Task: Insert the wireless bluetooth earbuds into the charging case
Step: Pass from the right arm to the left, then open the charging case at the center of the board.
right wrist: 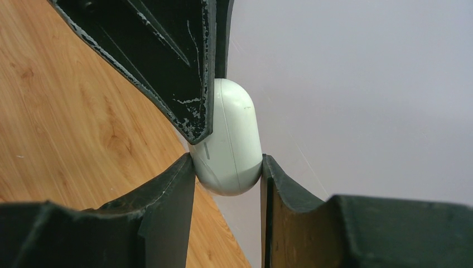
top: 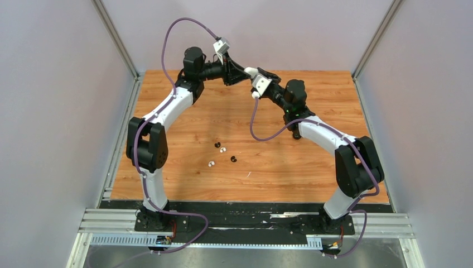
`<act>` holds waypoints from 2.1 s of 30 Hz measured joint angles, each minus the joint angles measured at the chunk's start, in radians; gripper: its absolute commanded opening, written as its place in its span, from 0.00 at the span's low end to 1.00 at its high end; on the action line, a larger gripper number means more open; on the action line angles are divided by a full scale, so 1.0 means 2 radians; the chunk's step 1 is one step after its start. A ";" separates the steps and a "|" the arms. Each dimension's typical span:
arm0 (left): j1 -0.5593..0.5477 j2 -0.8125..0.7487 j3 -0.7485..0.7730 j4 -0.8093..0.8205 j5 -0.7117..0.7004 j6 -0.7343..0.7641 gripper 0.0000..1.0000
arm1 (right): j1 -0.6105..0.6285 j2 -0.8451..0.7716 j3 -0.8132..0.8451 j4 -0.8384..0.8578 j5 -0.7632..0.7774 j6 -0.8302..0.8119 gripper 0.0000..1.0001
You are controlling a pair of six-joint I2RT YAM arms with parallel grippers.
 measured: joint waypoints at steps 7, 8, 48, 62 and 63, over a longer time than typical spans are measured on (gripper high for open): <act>0.000 0.002 0.003 0.013 0.009 -0.007 0.09 | 0.000 0.000 0.004 -0.002 0.001 0.000 0.36; 0.000 0.004 0.004 0.014 0.010 -0.007 0.02 | 0.000 0.000 0.005 -0.003 0.001 0.000 0.48; 0.014 -0.060 -0.036 -0.333 0.043 0.442 0.00 | -0.087 0.171 0.365 -0.616 -0.384 0.144 0.86; 0.004 -0.060 -0.036 -0.356 0.034 0.459 0.00 | -0.071 0.204 0.383 -0.614 -0.374 0.138 0.81; 0.004 -0.060 -0.036 -0.359 0.034 0.461 0.00 | -0.070 0.206 0.385 -0.612 -0.372 0.139 0.80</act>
